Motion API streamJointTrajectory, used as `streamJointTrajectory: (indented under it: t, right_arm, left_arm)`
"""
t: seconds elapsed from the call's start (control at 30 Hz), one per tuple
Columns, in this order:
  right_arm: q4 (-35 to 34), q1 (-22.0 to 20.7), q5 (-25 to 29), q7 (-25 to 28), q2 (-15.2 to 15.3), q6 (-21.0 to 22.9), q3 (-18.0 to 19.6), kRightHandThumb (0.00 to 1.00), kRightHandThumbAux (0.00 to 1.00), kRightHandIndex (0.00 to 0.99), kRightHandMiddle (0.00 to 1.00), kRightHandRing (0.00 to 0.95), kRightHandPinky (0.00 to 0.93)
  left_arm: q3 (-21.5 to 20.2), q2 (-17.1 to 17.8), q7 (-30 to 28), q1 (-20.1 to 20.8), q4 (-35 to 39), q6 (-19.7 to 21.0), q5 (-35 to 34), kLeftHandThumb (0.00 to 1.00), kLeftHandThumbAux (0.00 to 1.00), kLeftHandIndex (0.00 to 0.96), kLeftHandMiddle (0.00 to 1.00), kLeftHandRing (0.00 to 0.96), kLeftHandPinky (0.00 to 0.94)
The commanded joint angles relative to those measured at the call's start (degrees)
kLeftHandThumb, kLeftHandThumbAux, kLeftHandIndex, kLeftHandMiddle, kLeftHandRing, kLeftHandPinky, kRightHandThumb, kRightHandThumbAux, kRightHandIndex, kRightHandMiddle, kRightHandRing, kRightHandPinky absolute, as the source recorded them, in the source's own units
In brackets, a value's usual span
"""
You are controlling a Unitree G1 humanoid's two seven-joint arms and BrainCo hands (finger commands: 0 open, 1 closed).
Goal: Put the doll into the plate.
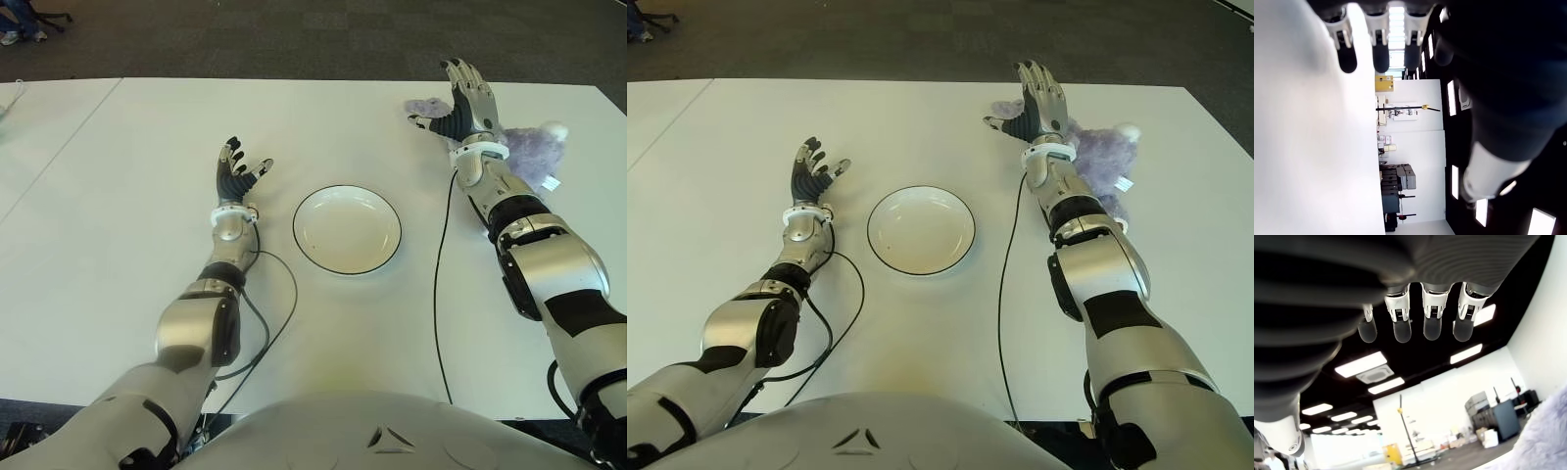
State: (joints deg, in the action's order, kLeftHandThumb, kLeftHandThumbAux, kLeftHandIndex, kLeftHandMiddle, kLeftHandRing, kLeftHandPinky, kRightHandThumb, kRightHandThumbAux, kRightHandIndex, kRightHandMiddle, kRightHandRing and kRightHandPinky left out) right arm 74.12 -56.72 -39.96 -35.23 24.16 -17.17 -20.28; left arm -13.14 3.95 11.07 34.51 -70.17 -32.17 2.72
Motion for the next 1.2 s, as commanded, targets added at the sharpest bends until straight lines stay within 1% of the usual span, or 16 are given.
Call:
streamJointTrajectory:
  t: [0.03, 0.13, 0.27, 0.37, 0.67, 0.83, 1.0, 1.1, 1.2]
  right_arm:
    - [1.47, -1.41, -1.98, 0.56, 0.60, 3.61, -2.65, 0.136, 0.603, 0.025, 0.000, 0.000, 0.000]
    - [1.75, -1.84, -3.06, 1.59, 1.08, 5.14, -4.22, 0.155, 0.628, 0.036, 0.000, 0.000, 0.000]
    - [2.09, -2.39, -4.89, 3.43, 1.58, 7.16, -6.78, 0.173, 0.635, 0.050, 0.000, 0.000, 0.000]
    - [2.52, -2.85, -6.98, 5.76, 2.41, 8.59, -9.37, 0.183, 0.638, 0.056, 0.000, 0.000, 0.000]
    - [3.59, -3.95, -10.29, 8.76, 5.41, 10.37, -13.82, 0.180, 0.641, 0.063, 0.000, 0.000, 0.000]
    - [3.76, -4.10, -11.15, 9.89, 6.44, 11.02, -15.03, 0.154, 0.651, 0.075, 0.000, 0.000, 0.000]
    - [3.75, -3.94, -11.13, 10.58, 6.86, 11.18, -15.42, 0.149, 0.654, 0.078, 0.000, 0.000, 0.000]
    - [3.97, -3.04, -11.87, 11.95, 7.35, 11.74, -16.50, 0.140, 0.653, 0.078, 0.002, 0.000, 0.000]
    - [4.09, -3.01, -12.61, 13.64, 7.59, 12.25, -17.53, 0.138, 0.650, 0.078, 0.003, 0.000, 0.000]
  left_arm:
    - [-0.43, -3.98, 0.33, -10.28, -7.32, 8.35, -0.50, 0.065, 0.797, 0.120, 0.113, 0.114, 0.143]
    - [-0.59, -4.03, 0.16, -10.35, -7.31, 8.28, -0.68, 0.070, 0.794, 0.118, 0.113, 0.114, 0.144]
    - [-0.72, -4.06, -0.21, -10.43, -7.31, 8.07, -0.84, 0.067, 0.790, 0.114, 0.109, 0.112, 0.141]
    - [-0.96, -4.16, -0.53, -10.38, -7.35, 8.08, -1.12, 0.067, 0.794, 0.111, 0.105, 0.110, 0.141]
    - [-1.83, -4.62, -0.75, -10.38, -7.24, 7.79, -2.03, 0.065, 0.801, 0.116, 0.116, 0.119, 0.151]
    - [-2.61, -4.88, -1.49, -10.48, -7.15, 7.19, -2.20, 0.049, 0.807, 0.120, 0.121, 0.121, 0.151]
    - [-2.92, -4.96, -1.74, -10.57, -7.12, 6.90, -2.27, 0.039, 0.807, 0.120, 0.121, 0.121, 0.150]
    - [-3.11, -4.94, -1.86, -10.64, -7.13, 7.15, -2.45, 0.020, 0.802, 0.119, 0.122, 0.123, 0.156]
    - [-2.99, -4.89, -1.70, -10.72, -7.15, 7.05, -2.23, 0.008, 0.799, 0.118, 0.120, 0.122, 0.155]
